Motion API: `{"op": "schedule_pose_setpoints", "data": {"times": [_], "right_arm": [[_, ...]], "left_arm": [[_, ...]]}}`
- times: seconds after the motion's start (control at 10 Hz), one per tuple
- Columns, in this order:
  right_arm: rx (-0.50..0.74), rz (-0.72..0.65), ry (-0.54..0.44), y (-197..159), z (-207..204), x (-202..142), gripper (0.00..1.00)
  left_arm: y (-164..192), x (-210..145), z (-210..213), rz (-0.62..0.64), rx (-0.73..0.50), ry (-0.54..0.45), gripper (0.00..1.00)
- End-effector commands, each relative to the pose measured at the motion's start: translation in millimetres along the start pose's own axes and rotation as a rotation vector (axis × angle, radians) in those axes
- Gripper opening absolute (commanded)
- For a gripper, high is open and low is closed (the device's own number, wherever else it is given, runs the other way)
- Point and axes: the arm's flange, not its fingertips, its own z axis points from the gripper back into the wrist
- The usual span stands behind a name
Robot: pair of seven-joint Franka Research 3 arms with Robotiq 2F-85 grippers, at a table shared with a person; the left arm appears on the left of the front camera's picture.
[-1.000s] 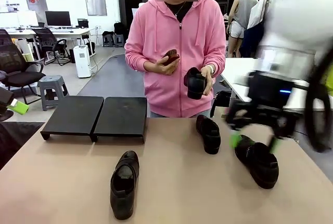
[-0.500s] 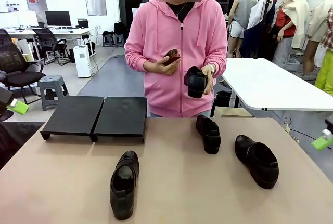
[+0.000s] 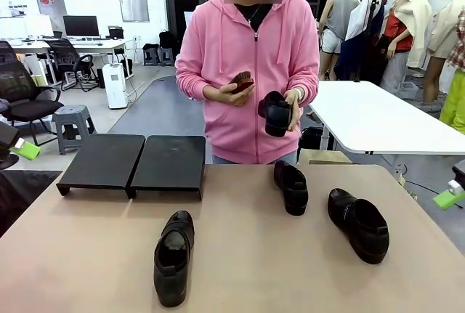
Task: Organize the shoes by placing them on the stand.
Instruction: Pick up one Shoe and place it in the middle of the table, then place the Shoe from the middle of the table onto the Shoes Stand.
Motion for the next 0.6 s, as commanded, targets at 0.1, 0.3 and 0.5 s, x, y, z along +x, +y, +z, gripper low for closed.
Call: {"op": "schedule_pose_setpoints", "data": {"times": [0.1, 0.3, 0.5], "right_arm": [[-0.001, 0.003, 0.001, 1.8, 3.8, -3.6, 1.0], [-0.001, 0.003, 0.001, 1.8, 3.8, -3.6, 1.0], [-0.001, 0.003, 0.001, 1.8, 3.8, -3.6, 1.0]], "left_arm": [[0.6, -0.1, 0.3, -0.005, -0.02, -0.003, 1.0], [0.6, -0.1, 0.3, -0.005, -0.02, -0.003, 1.0], [0.6, -0.1, 0.3, -0.005, -0.02, -0.003, 1.0]]}}
